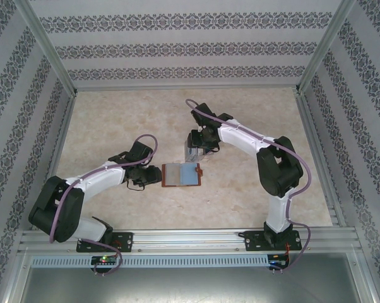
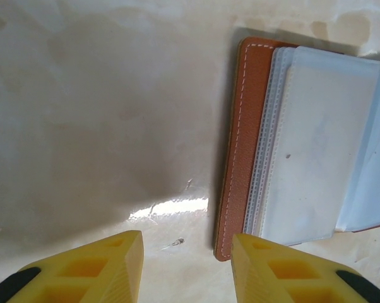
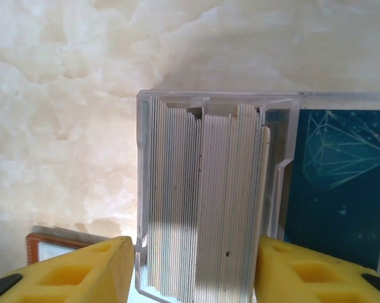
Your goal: Put the credit cards into the card holder
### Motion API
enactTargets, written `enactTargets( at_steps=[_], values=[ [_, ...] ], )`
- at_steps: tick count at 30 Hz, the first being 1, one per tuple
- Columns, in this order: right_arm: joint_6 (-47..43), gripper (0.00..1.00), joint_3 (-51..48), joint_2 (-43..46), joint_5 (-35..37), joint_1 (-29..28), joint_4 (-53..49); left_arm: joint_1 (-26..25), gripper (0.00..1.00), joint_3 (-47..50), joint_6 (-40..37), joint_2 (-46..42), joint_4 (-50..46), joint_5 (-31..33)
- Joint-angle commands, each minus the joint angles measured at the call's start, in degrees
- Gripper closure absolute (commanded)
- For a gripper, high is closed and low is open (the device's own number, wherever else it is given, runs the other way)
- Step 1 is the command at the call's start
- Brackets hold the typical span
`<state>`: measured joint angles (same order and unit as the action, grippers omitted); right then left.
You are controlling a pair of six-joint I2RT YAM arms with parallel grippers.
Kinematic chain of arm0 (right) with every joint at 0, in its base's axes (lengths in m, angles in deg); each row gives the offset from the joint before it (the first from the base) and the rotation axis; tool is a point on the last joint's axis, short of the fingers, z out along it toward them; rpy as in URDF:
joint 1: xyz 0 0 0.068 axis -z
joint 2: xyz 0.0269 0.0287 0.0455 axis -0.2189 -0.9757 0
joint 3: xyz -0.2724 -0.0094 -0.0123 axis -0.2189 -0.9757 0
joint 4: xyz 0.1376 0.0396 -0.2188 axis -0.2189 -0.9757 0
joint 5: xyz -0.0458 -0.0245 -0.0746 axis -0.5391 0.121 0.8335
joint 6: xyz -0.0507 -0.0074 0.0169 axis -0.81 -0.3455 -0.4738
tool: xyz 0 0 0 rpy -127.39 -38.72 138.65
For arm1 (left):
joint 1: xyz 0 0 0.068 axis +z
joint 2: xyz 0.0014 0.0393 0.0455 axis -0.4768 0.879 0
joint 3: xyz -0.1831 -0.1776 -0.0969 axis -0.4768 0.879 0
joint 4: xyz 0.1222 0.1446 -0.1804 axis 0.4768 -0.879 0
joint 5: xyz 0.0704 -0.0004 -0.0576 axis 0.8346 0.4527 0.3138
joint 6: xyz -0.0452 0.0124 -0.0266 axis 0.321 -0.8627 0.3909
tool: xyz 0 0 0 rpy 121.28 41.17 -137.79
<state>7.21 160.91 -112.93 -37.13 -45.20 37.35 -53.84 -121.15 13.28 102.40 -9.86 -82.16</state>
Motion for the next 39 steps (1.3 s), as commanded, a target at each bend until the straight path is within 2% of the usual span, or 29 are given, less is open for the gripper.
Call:
enactTargets(
  at_steps=[1, 9, 21, 30, 39],
  values=[
    [0.4, 0.50, -1.3, 2.2, -4.8, 0.8, 3.6, 0.7, 0.59, 0.2, -1.1, 1.0, 1.5, -0.9],
    [-0.2, 0.61, -4.1, 3.6, -4.7, 1.4, 4.4, 0.7, 0.59, -1.2, -1.3, 3.1, 1.2, -1.8],
    [-1.2, 0.69, -6.1, 5.9, -4.6, 2.1, 4.9, 0.7, 0.59, -1.0, -1.3, 4.0, 2.8, -3.0],
    [-1.4, 0.84, -6.9, 6.0, -4.5, 2.3, 4.9, 0.7, 0.60, -1.8, -1.6, 5.5, 2.3, -3.7],
    [-4.5, 0.93, -8.5, 9.3, -3.1, 2.4, 3.4, 0.7, 0.60, -1.5, -1.6, 6.0, 3.6, -4.6]
  ],
)
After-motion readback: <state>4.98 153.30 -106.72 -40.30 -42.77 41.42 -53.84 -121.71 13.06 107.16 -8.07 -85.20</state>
